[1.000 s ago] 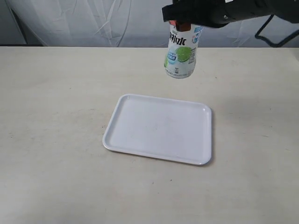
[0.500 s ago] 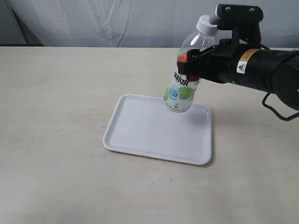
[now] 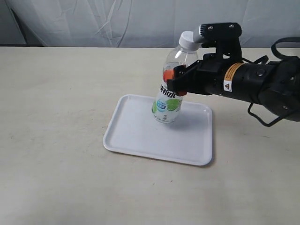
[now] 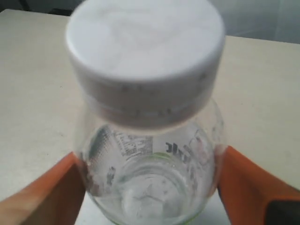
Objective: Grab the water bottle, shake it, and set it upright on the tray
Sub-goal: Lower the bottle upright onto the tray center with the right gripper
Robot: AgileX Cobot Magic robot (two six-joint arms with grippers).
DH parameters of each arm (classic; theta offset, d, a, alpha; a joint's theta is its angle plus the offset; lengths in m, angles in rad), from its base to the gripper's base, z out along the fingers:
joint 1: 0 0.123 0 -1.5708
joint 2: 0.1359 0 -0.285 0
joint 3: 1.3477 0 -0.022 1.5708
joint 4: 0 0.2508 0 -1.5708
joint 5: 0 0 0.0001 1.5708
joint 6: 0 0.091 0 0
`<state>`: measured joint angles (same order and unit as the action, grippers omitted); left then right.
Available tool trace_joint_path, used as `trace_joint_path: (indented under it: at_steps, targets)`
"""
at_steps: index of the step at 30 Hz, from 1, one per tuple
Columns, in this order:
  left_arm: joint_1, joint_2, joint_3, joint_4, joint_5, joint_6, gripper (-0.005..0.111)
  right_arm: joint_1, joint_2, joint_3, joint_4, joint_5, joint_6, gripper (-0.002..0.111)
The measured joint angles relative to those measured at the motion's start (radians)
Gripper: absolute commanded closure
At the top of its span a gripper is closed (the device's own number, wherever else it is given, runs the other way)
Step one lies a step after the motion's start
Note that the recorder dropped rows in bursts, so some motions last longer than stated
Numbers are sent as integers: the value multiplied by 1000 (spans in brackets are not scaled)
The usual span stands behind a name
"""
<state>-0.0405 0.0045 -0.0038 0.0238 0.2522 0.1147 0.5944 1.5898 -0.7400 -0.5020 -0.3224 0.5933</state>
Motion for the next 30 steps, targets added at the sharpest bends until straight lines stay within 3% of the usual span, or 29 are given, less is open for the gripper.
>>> trace_joint_path:
  at_steps: [13,15,18,21,23,30]
  targets:
    - [0,0,0,0,0,0,106,61,39,0,-141,4,28,108]
    - [0,0,0,0,0,0,106,61,39,0,-141,6,28,99]
    - [0,0,0,0,0,0,106,61,39,-2,-141,13,28,73]
    - [0,0,0,0,0,0,106,61,39,-4,-141,15,28,38]
    - [0,0,0,0,0,0,106,61,39,-4,-141,15,28,23]
    - [0,0,0,0,0,0,106,67,41,-4,-141,56,34,20]
